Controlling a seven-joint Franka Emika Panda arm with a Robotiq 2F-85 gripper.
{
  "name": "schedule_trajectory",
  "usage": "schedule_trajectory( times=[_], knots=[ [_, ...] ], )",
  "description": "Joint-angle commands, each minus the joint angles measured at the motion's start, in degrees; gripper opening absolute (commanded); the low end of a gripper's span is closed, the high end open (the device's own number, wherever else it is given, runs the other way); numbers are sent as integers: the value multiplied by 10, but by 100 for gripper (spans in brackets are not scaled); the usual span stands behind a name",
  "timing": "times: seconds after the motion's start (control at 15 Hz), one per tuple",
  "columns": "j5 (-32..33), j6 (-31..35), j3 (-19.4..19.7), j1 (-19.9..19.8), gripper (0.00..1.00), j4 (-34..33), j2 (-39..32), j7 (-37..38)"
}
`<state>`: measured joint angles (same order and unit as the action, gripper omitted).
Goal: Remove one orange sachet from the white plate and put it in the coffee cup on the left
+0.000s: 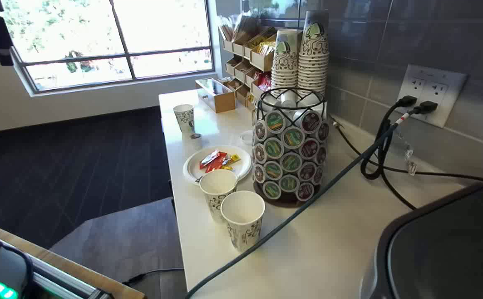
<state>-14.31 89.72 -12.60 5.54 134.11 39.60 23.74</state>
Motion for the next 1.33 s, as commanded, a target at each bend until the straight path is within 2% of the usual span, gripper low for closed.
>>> schedule_trajectory(
  times=[0.0, 0.4, 0.6, 0.87, 1.0, 1.27],
  knots=[
    [-3, -2, -5, -7, 100, -2, 0, -3],
    [-3, -2, -5, -7, 100, -2, 0, -3],
    [65, 6, 13, -45, 100, -15, -47, -22],
    [144, 28, 68, -88, 100, -44, -143, -83],
    [171, 63, 100, -99, 100, -65, -201, -133],
    [170, 146, 167, -106, 100, -103, -311, -281]
  ],
)
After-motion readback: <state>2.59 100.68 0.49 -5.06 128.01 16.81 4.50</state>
